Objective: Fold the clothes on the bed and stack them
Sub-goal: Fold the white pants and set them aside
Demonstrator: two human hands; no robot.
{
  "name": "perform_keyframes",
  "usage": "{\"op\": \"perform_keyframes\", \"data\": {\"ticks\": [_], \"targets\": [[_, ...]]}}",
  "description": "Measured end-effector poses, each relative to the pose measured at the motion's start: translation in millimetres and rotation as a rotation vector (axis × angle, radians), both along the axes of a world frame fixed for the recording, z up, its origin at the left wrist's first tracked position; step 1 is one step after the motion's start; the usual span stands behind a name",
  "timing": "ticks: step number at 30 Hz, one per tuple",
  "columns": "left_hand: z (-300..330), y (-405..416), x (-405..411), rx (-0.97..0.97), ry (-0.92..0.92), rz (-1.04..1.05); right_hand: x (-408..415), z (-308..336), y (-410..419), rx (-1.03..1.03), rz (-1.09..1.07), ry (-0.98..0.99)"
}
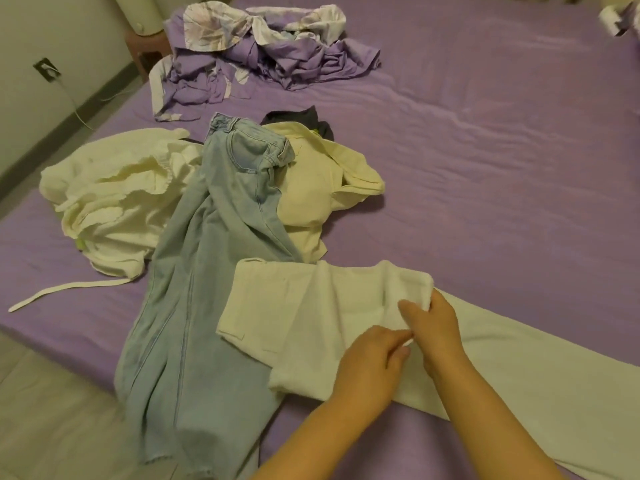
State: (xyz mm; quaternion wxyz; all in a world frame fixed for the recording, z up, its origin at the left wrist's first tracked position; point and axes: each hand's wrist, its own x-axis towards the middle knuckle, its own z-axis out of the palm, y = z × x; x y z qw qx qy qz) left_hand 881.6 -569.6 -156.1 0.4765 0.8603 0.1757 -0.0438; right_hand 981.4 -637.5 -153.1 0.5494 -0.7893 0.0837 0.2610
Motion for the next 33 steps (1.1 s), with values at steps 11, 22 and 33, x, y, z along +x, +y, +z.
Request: {"op": "perform_keyframes", "data": {"ticks": [11,22,33], "targets": [[7,-54,120,-0.093,0.044,-0.150,20,17,-184,0.766,-0.419,0.263],[4,-213,221,-0.309,0.398,-0.337,46,34,-326,0.910,-0.489,0.180],[-52,-353,255,0.062,0.597,-0.656,45,19,-458,0.384,-0.663,-0.096]]}}
